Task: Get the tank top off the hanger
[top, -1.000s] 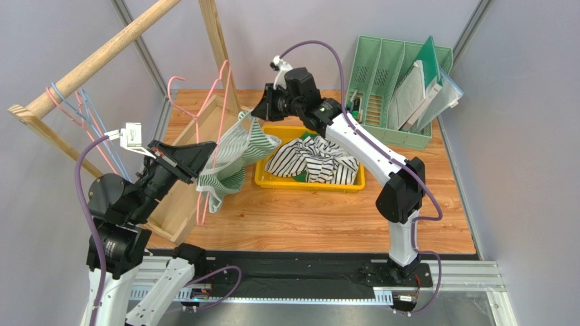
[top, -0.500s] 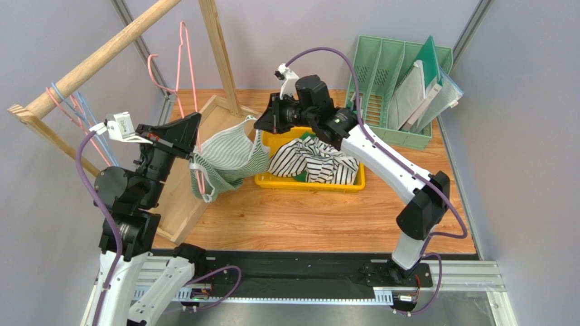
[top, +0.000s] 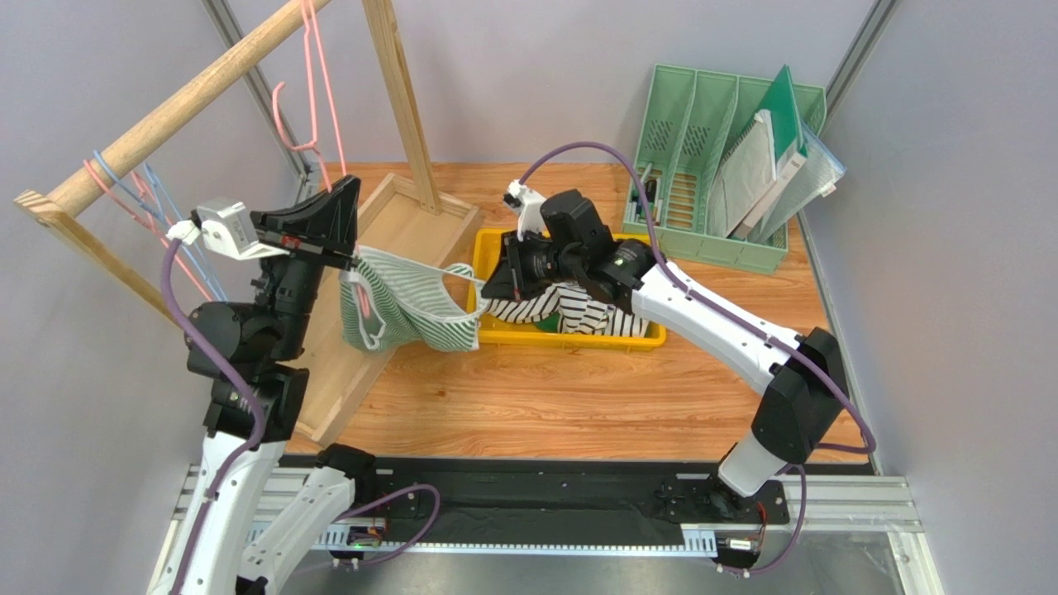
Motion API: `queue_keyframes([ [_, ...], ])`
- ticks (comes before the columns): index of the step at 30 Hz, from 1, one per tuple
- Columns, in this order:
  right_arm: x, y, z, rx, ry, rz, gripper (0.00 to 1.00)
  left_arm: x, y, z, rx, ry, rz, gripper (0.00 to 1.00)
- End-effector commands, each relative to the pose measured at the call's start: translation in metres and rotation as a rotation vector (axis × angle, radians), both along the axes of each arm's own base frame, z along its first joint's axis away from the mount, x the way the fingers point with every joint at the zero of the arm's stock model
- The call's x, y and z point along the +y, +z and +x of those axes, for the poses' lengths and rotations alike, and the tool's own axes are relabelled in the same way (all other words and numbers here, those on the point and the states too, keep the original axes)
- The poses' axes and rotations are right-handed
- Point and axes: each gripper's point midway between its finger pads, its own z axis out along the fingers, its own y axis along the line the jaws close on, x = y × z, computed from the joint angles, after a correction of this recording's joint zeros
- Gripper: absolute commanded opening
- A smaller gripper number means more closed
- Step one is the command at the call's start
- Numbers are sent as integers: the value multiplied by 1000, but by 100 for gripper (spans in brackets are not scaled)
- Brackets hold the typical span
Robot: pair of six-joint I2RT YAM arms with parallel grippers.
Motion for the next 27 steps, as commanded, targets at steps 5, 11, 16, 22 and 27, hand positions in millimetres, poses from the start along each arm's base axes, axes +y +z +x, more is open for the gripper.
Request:
queue_keyframes([
  [5, -19, 71, -33, -168, 41, 110, 0, -12, 41, 9, -322, 77, 232, 0],
  [11, -38, 72, -15, -208, -77, 67, 0, -7, 45, 22, -330, 139, 241, 0],
  [16, -40, 63, -15, -194, -91, 70, 0, -7, 52, 28, -318, 134, 212, 0],
  [22, -35, 49, 1, -198, -115, 17, 0, -16, 52, 24, -171, 10, 127, 0],
  [27, -16, 58, 2, -185, -57, 52, 0, -9, 27, 22, 88, -16, 11, 0],
])
